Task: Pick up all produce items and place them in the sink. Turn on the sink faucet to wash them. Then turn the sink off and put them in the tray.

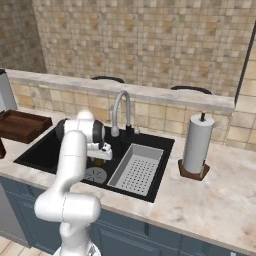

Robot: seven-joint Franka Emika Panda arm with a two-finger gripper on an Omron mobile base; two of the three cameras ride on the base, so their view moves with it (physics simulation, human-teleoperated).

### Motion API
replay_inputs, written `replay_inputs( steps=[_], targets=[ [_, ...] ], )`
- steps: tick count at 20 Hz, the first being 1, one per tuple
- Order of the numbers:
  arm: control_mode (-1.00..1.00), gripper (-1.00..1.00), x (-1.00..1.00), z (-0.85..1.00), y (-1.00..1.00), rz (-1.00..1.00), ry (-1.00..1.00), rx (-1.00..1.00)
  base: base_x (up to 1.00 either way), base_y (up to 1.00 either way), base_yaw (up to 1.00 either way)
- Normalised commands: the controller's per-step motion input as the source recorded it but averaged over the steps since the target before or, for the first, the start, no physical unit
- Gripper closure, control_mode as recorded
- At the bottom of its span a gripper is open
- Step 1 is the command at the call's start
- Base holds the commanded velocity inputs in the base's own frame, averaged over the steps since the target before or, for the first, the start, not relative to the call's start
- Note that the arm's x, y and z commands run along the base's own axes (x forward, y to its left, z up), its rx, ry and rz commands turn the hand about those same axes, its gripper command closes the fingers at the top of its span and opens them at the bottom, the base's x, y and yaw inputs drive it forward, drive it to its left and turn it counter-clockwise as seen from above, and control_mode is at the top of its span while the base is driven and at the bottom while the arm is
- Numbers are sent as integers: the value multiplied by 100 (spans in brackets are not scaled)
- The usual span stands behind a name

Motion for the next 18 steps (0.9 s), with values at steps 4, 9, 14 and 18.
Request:
replay_inputs(
  steps=[4,9,14,18],
  targets=[
    [-100,-100,-50,47,-11,-5,-3,0,0,0,0],
    [-100,-100,-70,76,-1,-1,-13,0,0,0,0],
    [-100,-100,-95,99,0,0,-26,0,0,0,0],
    [-100,-100,-100,100,0,0,-31,0,0,0,0]
  ],
)
